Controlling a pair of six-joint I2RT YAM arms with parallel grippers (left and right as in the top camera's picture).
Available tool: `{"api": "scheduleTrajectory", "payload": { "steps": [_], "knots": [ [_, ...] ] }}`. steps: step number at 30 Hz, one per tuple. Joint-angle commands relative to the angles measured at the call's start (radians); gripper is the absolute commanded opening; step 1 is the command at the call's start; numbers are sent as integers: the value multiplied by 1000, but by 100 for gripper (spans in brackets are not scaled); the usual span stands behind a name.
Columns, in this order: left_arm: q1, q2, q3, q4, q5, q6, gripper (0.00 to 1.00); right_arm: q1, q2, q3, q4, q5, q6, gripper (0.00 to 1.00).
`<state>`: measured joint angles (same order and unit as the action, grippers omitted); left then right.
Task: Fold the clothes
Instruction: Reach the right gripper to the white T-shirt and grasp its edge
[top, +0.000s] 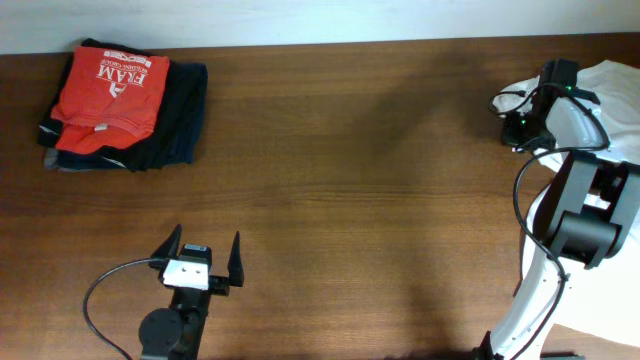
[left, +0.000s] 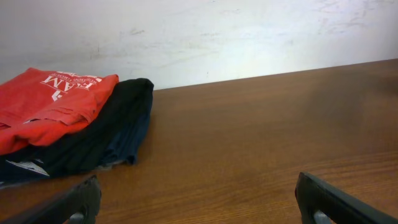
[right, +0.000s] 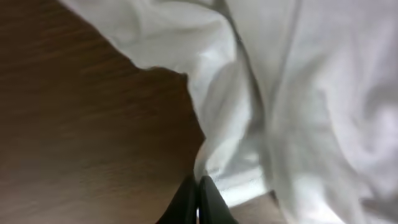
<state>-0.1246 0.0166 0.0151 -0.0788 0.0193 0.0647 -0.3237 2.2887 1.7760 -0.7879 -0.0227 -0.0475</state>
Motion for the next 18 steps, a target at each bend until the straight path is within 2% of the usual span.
{"api": "scheduleTrajectory", "payload": {
  "steps": [1,4,12,14,15,16,17,18],
  "knots": [
    [6,-5,-6,-1,11,16,99,81,11,1,-49,-160,53,4],
    [6,-5,-6,-1,11,16,99,218,11,1,-99,-163,87,4],
    [6,-5,-6,-1,11,16,99,777,11,1,-72,-161,135,6],
    [6,-5,-6,-1,11,16,99,838,11,14,-45,-150,134,13],
    [6,-5,-6,-1,11,16,99,848,10,52,-56,-154,135,20],
    [6,-5,-6,-1,11,16,99,838,2,129,-109,-187,135,43],
    [6,-5,-6,-1,11,16,99,819,0,211,-161,-235,135,55],
    [6,-5,-6,-1,11,16,99,798,0,290,-221,-283,135,60]
  ]
}}
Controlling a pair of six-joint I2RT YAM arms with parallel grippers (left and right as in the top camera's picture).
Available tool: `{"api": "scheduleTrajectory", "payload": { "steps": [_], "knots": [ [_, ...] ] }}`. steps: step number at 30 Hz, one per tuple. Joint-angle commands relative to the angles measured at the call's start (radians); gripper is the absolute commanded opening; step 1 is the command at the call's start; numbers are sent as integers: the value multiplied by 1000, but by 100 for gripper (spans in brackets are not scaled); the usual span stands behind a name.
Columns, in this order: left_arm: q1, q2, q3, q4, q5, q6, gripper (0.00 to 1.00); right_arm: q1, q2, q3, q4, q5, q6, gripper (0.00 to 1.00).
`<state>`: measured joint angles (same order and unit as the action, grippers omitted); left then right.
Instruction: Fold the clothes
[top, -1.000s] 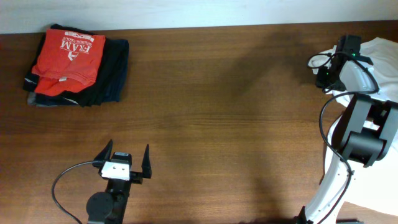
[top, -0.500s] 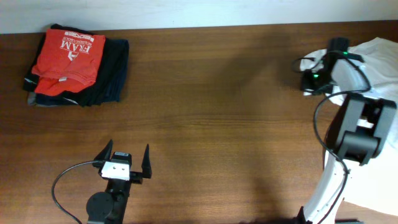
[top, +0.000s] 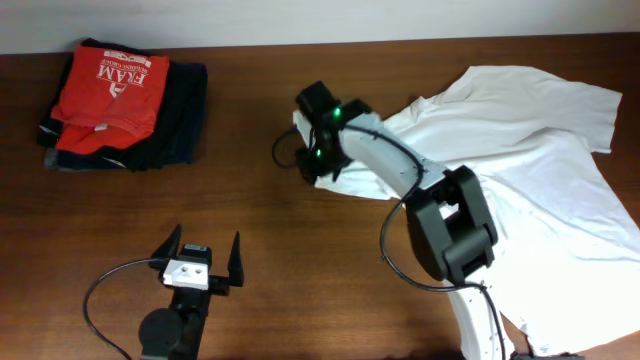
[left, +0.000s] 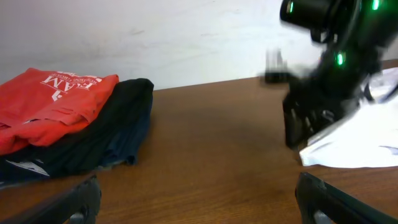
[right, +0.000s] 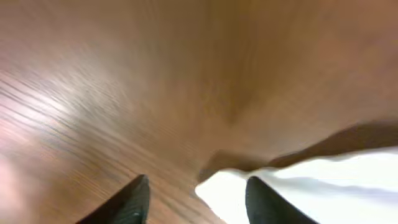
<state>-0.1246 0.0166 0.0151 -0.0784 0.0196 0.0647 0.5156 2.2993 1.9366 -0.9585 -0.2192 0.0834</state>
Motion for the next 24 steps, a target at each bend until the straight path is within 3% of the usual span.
{"api": "scheduleTrajectory", "payload": {
  "steps": [1,2,4,5,9,12,14,15,18,21,22,23,24],
  "knots": [
    [6,-5,-6,-1,11,16,99,-53,-10,174,-96,-88,4,60],
    [6,-5,-6,-1,10,16,99,-72,-10,211,-150,-85,4,52],
    [6,-5,-6,-1,11,16,99,-126,-10,217,-216,-84,4,17],
    [6,-5,-6,-1,11,16,99,-176,-11,217,-243,-84,16,6],
    [6,-5,-6,0,11,16,99,-431,-11,218,-370,-84,27,10],
    [5,-5,-6,108,28,16,99,-660,-11,218,-425,-84,26,11],
    [5,-5,2,188,266,15,99,-818,-11,218,-430,-84,26,14],
    [5,2,19,164,305,6,99,-883,-11,218,-430,-84,26,16],
    [5,138,205,22,306,-6,99,-1047,-11,218,-430,-84,27,26],
    [5,543,602,-113,316,40,99,-1164,-11,218,-430,-85,27,41],
    [5,675,744,-191,336,43,99,-1182,-11,218,-430,-85,27,57],
    [5,817,893,-292,365,42,99,-1192,-11,218,-430,-84,27,98],
    [2,1020,1097,-444,409,42,99,-1199,-11,218,-430,-84,27,98]
  ]
}}
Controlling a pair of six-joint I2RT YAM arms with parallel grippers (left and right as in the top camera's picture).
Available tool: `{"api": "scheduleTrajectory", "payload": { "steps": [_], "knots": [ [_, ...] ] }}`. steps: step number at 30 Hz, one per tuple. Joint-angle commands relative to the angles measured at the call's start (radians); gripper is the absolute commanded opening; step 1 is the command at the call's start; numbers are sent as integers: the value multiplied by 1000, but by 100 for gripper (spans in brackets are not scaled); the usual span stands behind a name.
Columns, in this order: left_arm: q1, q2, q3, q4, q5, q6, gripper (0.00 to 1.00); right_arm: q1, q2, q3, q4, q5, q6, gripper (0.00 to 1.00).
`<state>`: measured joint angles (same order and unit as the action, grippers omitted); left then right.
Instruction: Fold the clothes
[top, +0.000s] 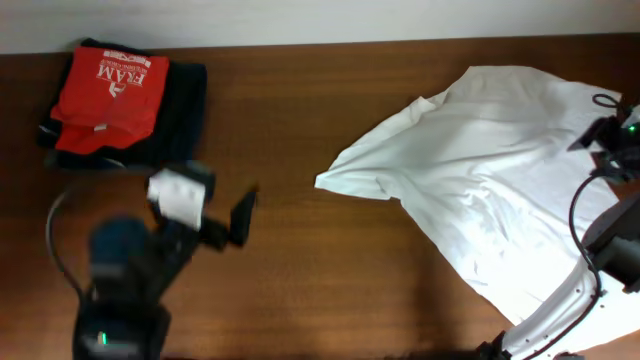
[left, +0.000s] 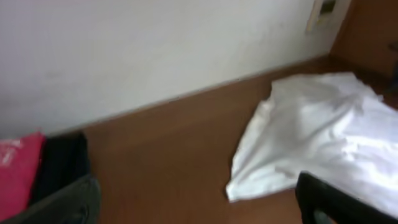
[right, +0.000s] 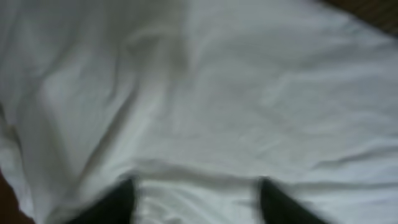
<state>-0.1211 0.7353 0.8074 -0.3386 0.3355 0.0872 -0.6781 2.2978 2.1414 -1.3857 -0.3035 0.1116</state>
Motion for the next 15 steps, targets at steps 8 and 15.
{"api": "scheduleTrajectory", "payload": {
  "steps": [8,15],
  "knots": [
    [-50,956,616,-210,300,20,98,-3,-10,13,-2,0,-2,98],
    [-308,1255,616,-321,-49,-23,0,-3,-10,13,-2,0,-2,98]
  ]
}}
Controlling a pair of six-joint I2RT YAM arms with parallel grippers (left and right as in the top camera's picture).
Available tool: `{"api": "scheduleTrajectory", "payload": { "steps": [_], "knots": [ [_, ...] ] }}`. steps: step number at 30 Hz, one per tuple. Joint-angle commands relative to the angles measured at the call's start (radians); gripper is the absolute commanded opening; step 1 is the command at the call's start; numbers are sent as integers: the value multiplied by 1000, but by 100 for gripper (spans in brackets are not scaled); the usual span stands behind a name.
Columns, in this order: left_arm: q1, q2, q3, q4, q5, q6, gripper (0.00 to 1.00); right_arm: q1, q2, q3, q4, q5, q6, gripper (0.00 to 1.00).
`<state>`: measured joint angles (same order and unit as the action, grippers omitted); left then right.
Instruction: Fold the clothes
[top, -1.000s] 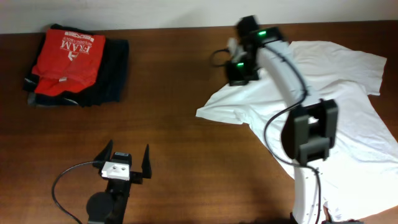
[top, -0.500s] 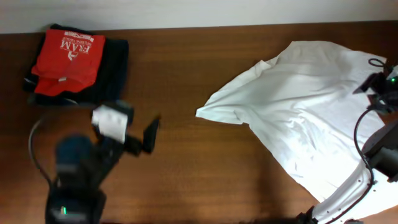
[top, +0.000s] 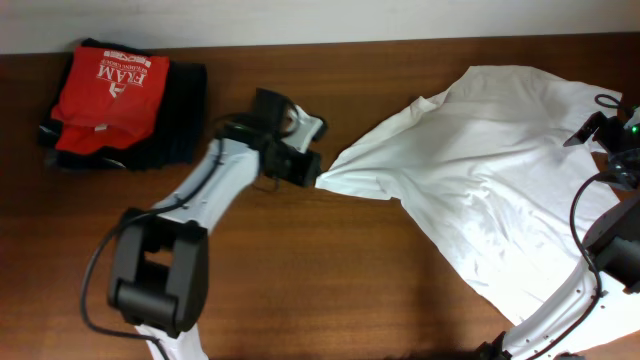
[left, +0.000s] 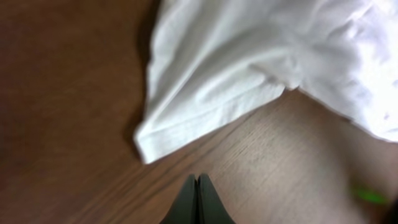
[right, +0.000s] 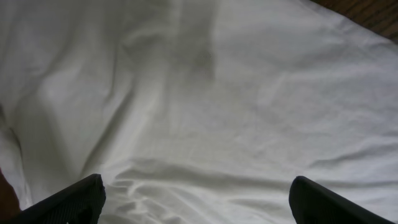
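Note:
A white shirt (top: 490, 170) lies crumpled and spread over the right half of the wooden table (top: 380, 280). Its left tip (left: 149, 140) points toward the table's middle. My left gripper (top: 308, 170) sits right at that tip. In the left wrist view the left gripper (left: 198, 190) is shut, its tips over bare wood just short of the cloth. My right gripper (top: 592, 133) hovers at the shirt's far right edge. In its own view the right gripper (right: 196, 202) is open wide above the white cloth (right: 205, 93).
A stack of folded clothes (top: 120, 100), a red printed shirt on dark garments, sits at the back left corner. A pale wall runs along the table's back edge. The right arm's base and cable stand at the front right.
My left arm has moved from the front left to the shirt's left tip, and its jaws have gone from open to shut. The right gripper stays open over the shirt's right edge.
First my right gripper was shut on the bunched white shirt at the far right, the left open at the front. Then the right stood open mid-table with the shirt drawn out. Later it was back at the right edge, and the left now sits at the tip.

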<state>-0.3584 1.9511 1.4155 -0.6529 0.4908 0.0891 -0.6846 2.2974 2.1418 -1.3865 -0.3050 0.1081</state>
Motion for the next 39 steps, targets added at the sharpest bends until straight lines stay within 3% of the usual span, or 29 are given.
{"api": "scheduleTrajectory", "payload": {
  "steps": [1,10,17,29,32,33,36,39],
  "knots": [
    [-93,62,8,-7,-242,-29,0,3,-10,13,-1,2,2,98],
    [-108,215,8,68,-305,-78,1,3,-10,13,-1,2,2,98],
    [-110,137,270,-164,-296,-94,0,3,-10,13,-1,2,2,98],
    [-126,335,266,-179,-293,-104,0,3,-10,13,-1,2,2,98],
    [-123,339,266,-194,-608,-51,0,3,-10,13,-1,2,2,98],
    [-113,339,267,-193,-731,21,0,3,-10,13,-1,2,2,98],
    [-82,338,267,-122,-795,172,0,3,-10,13,-1,2,2,98],
    [-69,338,274,-25,-853,179,0,3,-10,13,-1,2,2,98]
  ]
}}
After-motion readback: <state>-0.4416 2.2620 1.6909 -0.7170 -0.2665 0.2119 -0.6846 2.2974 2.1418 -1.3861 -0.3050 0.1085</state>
